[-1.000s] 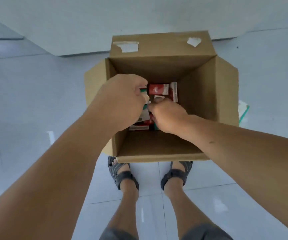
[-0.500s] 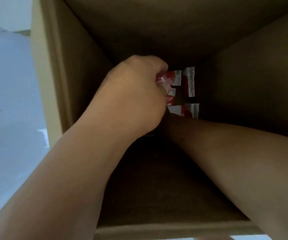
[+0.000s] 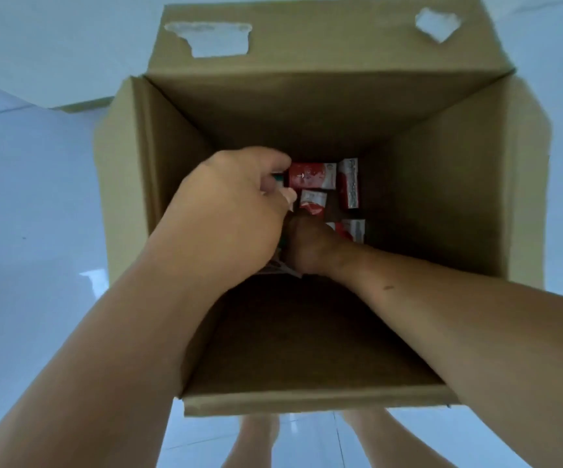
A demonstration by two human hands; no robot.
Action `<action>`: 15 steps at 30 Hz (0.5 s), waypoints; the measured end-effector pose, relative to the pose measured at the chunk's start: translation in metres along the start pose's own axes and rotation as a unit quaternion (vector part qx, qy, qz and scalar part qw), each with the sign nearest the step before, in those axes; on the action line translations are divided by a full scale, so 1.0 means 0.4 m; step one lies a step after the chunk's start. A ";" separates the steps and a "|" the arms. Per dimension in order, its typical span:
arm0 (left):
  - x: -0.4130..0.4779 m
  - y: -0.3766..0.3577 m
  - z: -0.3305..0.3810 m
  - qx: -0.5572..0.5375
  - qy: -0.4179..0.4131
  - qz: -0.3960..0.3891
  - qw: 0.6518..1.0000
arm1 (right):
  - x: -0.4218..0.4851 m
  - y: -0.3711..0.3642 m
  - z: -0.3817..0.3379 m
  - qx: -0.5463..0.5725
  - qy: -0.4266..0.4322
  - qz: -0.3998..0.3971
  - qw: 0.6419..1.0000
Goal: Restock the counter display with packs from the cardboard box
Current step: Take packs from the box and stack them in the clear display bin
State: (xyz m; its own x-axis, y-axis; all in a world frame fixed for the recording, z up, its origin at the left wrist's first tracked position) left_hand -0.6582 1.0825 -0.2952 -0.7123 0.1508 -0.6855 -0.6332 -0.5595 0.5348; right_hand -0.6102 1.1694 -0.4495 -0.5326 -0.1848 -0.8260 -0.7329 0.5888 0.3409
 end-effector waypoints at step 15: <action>-0.412 0.290 0.278 -0.006 -0.008 0.040 0.999 | -0.708 0.349 -0.215 0.504 -0.011 0.111 0.857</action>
State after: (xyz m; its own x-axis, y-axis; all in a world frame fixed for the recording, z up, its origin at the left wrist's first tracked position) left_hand -0.6481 1.0832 -0.0653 -0.7655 0.1174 -0.6326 -0.5699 -0.5799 0.5821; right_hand -0.5980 1.2360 -0.1294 -0.5961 0.0281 -0.8024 0.1282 0.9899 -0.0605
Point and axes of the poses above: each hand's wrist, its own x-axis towards the middle knuckle, its own y-axis out of the back of the hand, z = x × y, the point moved 5 cm from there along x, towards the middle knuckle, and after that the axes turned 1 degree about -z, right-handed, at the moved point
